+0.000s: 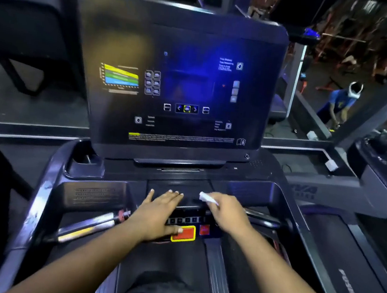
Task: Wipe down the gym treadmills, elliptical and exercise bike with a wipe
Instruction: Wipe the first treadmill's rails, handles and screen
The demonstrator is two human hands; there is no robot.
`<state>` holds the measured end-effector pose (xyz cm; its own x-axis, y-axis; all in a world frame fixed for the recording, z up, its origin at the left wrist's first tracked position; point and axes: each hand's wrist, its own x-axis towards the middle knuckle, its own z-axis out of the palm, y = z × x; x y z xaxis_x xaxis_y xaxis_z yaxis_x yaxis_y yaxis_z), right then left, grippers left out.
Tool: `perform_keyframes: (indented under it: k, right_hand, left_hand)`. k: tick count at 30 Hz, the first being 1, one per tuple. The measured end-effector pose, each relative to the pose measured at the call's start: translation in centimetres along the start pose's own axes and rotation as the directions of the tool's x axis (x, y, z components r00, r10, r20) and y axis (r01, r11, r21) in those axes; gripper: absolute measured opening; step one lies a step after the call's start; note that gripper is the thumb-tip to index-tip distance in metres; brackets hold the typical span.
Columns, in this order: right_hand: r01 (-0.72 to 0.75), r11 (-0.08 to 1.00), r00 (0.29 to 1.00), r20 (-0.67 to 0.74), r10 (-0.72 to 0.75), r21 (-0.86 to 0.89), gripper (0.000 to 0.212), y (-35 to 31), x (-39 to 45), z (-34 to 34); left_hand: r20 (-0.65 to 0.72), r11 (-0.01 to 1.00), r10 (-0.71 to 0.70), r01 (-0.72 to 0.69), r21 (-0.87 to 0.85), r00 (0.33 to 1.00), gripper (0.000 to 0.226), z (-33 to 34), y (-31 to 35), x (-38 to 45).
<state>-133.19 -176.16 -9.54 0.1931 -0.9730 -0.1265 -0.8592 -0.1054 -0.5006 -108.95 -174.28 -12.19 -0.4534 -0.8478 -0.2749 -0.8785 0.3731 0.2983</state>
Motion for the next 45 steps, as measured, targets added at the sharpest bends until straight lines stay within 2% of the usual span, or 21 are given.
perform_keyframes:
  k: [2,4,7,9,11,13,14,15,16,17,19,20,23,25,27,29,33,35,40,45]
  right_hand:
    - [-0.122,0.981,0.987,-0.089,0.136,0.149,0.014,-1.6,1.0,-0.8]
    - [-0.205,0.955,0.964,-0.123,0.235,0.216,0.014,-3.6,1.9,-1.0]
    - [-0.205,0.945,0.969,-0.085,0.233,0.257,0.014,-6.9,2.8,0.3]
    - [-0.124,0.962,0.983,-0.104,0.153,0.242,0.013,-9.8,3.9,1.9]
    - [0.034,0.978,0.981,-0.196,0.007,0.208,0.017,-12.8,5.5,3.5]
    - [0.293,0.952,0.918,-0.306,-0.253,0.092,0.033,-15.9,7.3,5.3]
    - [0.426,0.905,0.861,-0.306,-0.407,-0.006,0.040,-17.2,8.3,6.2]
    - [0.543,0.829,0.794,-0.240,-0.558,-0.134,0.045,-18.4,9.3,7.0]
    - [0.644,0.721,0.724,-0.102,-0.683,-0.256,0.049,-19.3,10.4,8.3]
    - [0.713,0.608,0.667,0.068,-0.742,-0.351,0.054,-19.7,11.3,9.4]
    - [0.790,0.438,0.595,0.366,-0.716,-0.429,0.055,-19.6,12.9,11.5]
    - [0.801,0.365,0.577,0.453,-0.680,-0.474,0.052,-19.0,13.4,12.2]
    - [0.797,0.220,0.571,0.585,-0.576,-0.562,0.059,-18.0,14.3,12.4]
    - [0.806,0.158,0.548,0.618,-0.563,-0.570,0.059,-17.4,14.4,11.6]
    - [0.798,0.166,0.562,0.617,-0.551,-0.580,0.057,-15.6,14.2,10.8]
    - [0.767,0.214,0.615,0.598,-0.513,-0.605,0.057,-13.3,13.6,9.7]
    - [0.686,0.423,0.722,0.480,-0.499,-0.592,0.061,-9.1,12.1,7.7]
    - [0.642,0.495,0.764,0.441,-0.471,-0.585,0.056,-7.8,11.6,6.6]
    - [0.552,0.598,0.834,0.377,-0.403,-0.581,0.057,-3.4,10.6,4.1]
    - [0.425,0.735,0.902,0.309,-0.300,-0.528,0.059,1.6,10.1,0.7]
  left_hand:
    - [-0.039,0.998,-0.013,0.011,-0.054,0.999,0.099,-0.9,-1.1,-0.2]
    - [-0.069,0.996,-0.023,0.018,-0.083,0.997,0.097,-1.8,-2.5,-0.6]
    - [-0.097,0.997,-0.044,0.037,-0.071,0.994,0.095,-2.1,-4.3,-1.6]
    - [-0.108,0.996,-0.079,0.073,-0.053,0.991,0.093,-1.9,-6.2,-2.8]
    - [-0.119,0.990,-0.133,0.126,-0.058,0.984,0.093,-1.4,-8.1,-4.2]
    - [-0.127,0.980,-0.190,0.179,-0.091,0.974,0.092,-0.8,-10.0,-5.7]
    - [-0.124,0.974,-0.211,0.199,-0.106,0.969,0.092,-0.4,-10.9,-6.5]
    - [-0.118,0.971,-0.225,0.213,-0.110,0.967,0.092,0.0,-11.6,-7.2]
    - [-0.107,0.968,-0.238,0.226,-0.110,0.965,0.095,0.6,-12.4,-8.0]
    - [-0.095,0.966,-0.246,0.236,-0.104,0.965,0.101,1.2,-13.0,-8.7]
    - [-0.062,0.963,-0.255,0.247,-0.106,0.965,0.112,2.3,-13.7,-10.0]
    - [-0.048,0.962,-0.256,0.250,-0.108,0.965,0.116,2.8,-13.8,-10.4]
    - [-0.027,0.957,-0.267,0.261,-0.127,0.963,0.122,3.3,-13.9,-11.0]
    - [-0.030,0.960,-0.257,0.252,-0.125,0.966,0.116,3.3,-13.6,-10.8]
    - [-0.059,0.965,-0.234,0.225,-0.135,0.970,0.111,3.0,-13.3,-10.3]
    - [-0.103,0.969,-0.205,0.188,-0.159,0.973,0.120,2.6,-12.9,-9.4]
    - [-0.134,0.974,-0.157,0.131,-0.184,0.979,0.127,1.0,-11.0,-7.1]
    - [-0.126,0.973,-0.139,0.111,-0.204,0.982,0.126,0.2,-10.1,-5.9]
    - [-0.101,0.978,-0.093,0.071,-0.198,0.991,0.129,-1.3,-6.8,-2.6]
    - [0.009,0.983,-0.058,0.059,-0.174,0.998,0.125,-2.2,-3.1,0.4]
